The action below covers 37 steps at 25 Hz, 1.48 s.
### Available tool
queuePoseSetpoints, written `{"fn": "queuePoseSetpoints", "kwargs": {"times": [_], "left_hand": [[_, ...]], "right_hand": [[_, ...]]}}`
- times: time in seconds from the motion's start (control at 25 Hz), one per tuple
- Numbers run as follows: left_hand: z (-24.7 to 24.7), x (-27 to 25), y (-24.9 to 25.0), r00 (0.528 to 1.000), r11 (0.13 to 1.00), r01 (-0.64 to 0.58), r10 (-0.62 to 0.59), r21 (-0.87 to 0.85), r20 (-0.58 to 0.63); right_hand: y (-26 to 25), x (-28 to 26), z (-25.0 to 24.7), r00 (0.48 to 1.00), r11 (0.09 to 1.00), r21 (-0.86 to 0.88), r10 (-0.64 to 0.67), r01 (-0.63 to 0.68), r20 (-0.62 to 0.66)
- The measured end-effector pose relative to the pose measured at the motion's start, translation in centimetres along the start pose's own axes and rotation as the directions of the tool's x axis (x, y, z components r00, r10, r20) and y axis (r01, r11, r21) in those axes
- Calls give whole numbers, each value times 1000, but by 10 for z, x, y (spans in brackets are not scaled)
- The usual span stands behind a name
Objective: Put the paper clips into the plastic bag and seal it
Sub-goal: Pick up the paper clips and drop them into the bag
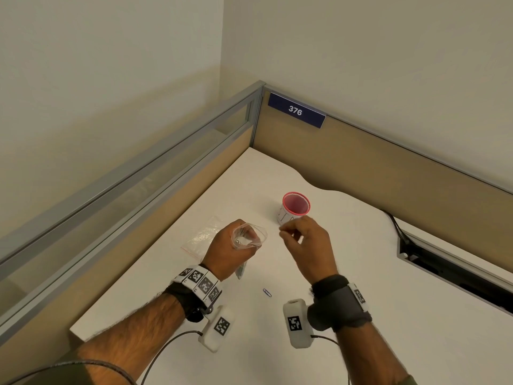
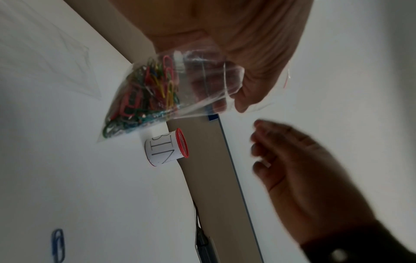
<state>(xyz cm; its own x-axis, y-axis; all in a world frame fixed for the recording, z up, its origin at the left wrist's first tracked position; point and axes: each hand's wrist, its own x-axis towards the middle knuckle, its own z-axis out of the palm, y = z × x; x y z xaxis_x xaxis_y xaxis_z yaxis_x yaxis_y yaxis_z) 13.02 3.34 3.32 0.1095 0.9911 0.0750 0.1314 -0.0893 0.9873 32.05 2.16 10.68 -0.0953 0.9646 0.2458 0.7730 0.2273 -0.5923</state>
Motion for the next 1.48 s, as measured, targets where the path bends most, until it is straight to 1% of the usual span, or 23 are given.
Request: {"fn": "queuePoseSetpoints", "kwargs": {"times": [0.04,0.08,0.12,0.16,0.24,0.28,0.36,0.52,0.6,0.72,0.88,1.12,1.28,1.36,1.44,1.48], "left_hand": [[0,0,-1,1000,1000,3,-3,-7,-1],[-1,0,-1,1000,1000,5,-5,-13,2],[0,0,-2,1000,1000,7,-6,-20,6],[0,0,-2,1000,1000,8,-8,-23,5],[1,-1,-3,1000,1000,10,-10,-21,-2],[1,-1,-3,1000,1000,11,-11,-19,-3],[0,0,-5,1000,1000,12,-12,-13,0],[-5,0,-6,1000,1000,9,-9,-9,-19],[-7,2,-6,1000,1000,10,-10,-6,-29],[-9,3,-5,999,1000,10,-10,-14,-40],[-8,1,-7,999,1000,16,-17,-16,-39],[-8,1,-5,999,999,26,-27,-20,-35],[-7,0,-4,999,1000,21,-21,-9,-25],[-7,-1,-4,999,1000,24,-25,-13,-25],[-7,-2,-5,999,1000,29,-29,-4,-23],[-7,-2,-6,999,999,34,-34,6,-24]], "right_hand": [[16,-6,7,994,994,-58,91,-87,58],[32,-14,17,973,976,-144,185,-166,137],[47,-24,29,936,946,-237,274,-221,222],[60,-35,43,889,918,-311,343,-248,303],[72,-51,68,801,884,-397,416,-247,429],[74,-55,78,771,874,-421,437,-243,463],[71,-55,91,740,863,-449,455,-230,496],[66,-44,104,717,857,-463,467,-225,517],[68,-40,107,691,854,-469,480,-226,540],[69,-37,108,668,854,-480,477,-199,571],[70,-35,112,680,854,-496,457,-155,574],[66,-45,113,737,860,-506,381,-62,558],[66,-59,110,776,897,-436,328,-76,538],[66,-65,101,830,927,-347,301,-140,469],[58,-63,82,907,956,-224,257,-189,333],[51,-58,70,943,970,-162,220,-183,250]]}}
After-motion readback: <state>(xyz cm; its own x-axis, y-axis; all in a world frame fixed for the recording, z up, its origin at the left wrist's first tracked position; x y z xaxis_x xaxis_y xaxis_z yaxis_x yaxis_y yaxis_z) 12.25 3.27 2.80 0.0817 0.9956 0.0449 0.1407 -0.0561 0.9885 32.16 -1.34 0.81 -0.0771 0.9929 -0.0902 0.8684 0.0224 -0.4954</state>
